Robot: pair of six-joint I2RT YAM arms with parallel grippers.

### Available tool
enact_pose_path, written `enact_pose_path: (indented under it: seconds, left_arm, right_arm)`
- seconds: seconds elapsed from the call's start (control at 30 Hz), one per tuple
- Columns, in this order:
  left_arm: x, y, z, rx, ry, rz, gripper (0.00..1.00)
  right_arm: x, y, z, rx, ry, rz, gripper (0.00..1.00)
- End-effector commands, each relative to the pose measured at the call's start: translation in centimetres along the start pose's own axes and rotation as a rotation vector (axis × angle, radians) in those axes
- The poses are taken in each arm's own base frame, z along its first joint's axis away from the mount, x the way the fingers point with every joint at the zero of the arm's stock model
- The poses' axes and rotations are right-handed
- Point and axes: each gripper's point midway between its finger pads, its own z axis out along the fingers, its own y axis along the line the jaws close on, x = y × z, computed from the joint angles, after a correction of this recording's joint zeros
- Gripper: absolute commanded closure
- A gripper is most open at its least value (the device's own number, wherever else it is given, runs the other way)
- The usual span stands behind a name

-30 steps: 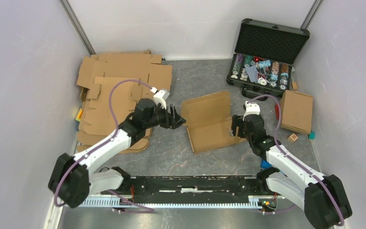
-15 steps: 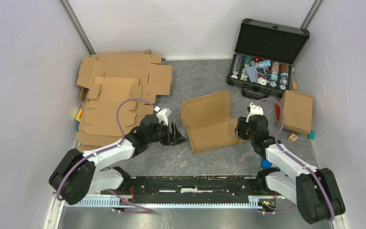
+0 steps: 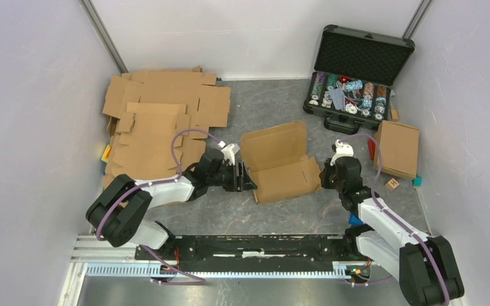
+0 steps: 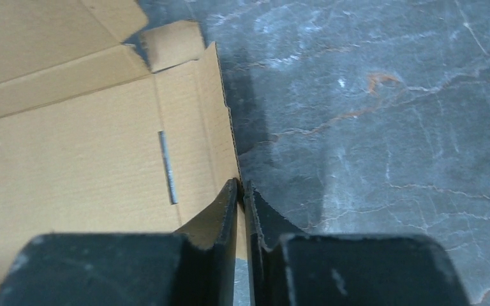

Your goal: Fold the paper box

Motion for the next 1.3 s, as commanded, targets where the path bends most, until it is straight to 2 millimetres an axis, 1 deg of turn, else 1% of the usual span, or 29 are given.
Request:
enact_pose_path:
  seconds: [0.0, 0.03, 0.07, 0.1, 0.17, 0.27, 0.33, 0.43, 0.57, 0.67, 0.73, 0.8, 0.87, 0.93, 1.0, 1.07, 1.27]
  left_arm:
    - [-1.7, -0.7, 0.4, -0.023, -0.003, 0.051, 0.37]
    - [-2.0, 0.0, 0.3, -0.071, -0.002, 0.067, 0.37]
    - [-1.9, 1.0, 0.1, -0.126, 0.015, 0.084, 0.37]
    - [-2.3, 1.6, -0.1, -0.172, 0.013, 0.106, 0.38]
    - [-2.3, 2.6, -0.7, -0.242, 0.029, 0.122, 0.38]
    - [-2.6, 3.1, -1.3, -0.291, 0.019, 0.136, 0.39]
    - [-2.6, 3.4, -1.7, -0.316, 0.025, 0.14, 0.4]
    - [-2.7, 3.7, -2.1, -0.345, 0.031, 0.149, 0.44]
    - [-2.7, 3.4, -1.9, -0.336, 0.047, 0.147, 0.48]
    - [-2.9, 3.8, -2.2, -0.373, 0.049, 0.158, 0.49]
    - [-3.0, 4.2, -2.4, -0.397, 0.051, 0.166, 0.5]
    - [-3.1, 4.7, -2.7, -0.43, 0.047, 0.176, 0.51]
    - [-3.4, 5.2, -3.1, -0.468, 0.042, 0.185, 0.55]
    - [-3.5, 5.5, -3.3, -0.495, 0.04, 0.194, 0.57]
    - [-3.8, 5.7, -3.4, -0.516, 0.032, 0.2, 0.57]
    - [-4.2, 5.7, -3.4, -0.523, 0.023, 0.204, 0.57]
    - [-5.0, 5.0, -2.2, -0.51, 0.02, 0.213, 0.57]
  right_arm:
    - [-0.7, 2.2, -0.9, -0.133, -0.031, -0.013, 0.91]
    - [-0.7, 2.7, -1.1, -0.162, -0.032, -0.007, 0.92]
    - [-0.6, 3.1, -1.3, -0.186, -0.032, 0.0, 0.94]
    - [-0.2, 3.5, -1.6, -0.211, -0.024, 0.004, 0.95]
    - [0.1, 4.0, -2.1, -0.246, -0.028, 0.019, 0.95]
    - [0.6, 4.2, -2.8, -0.268, -0.054, 0.028, 0.93]
    - [0.5, 4.3, -3.2, -0.286, -0.084, 0.034, 0.92]
    - [1.7, 4.8, -3.7, -0.329, -0.062, 0.042, 0.9]
    - [3.1, 6.0, -4.1, -0.406, -0.028, 0.046, 0.87]
    - [3.8, 6.8, -4.5, -0.447, -0.013, 0.029, 0.85]
    - [4.0, 7.4, -4.8, -0.48, -0.017, 0.006, 0.8]
    - [3.8, 7.9, -5.1, -0.504, -0.028, -0.017, 0.71]
    - [3.6, 7.6, -5.1, -0.484, -0.035, -0.029, 0.52]
    - [3.3, 7.0, -5.0, -0.445, -0.047, -0.036, 0.33]
    - [3.0, 6.4, -4.7, -0.406, -0.055, -0.04, 0.23]
    - [2.8, 6.0, -4.6, -0.381, -0.062, -0.041, 0.2]
    - [2.6, 4.9, -3.9, -0.306, -0.053, -0.026, 0.2]
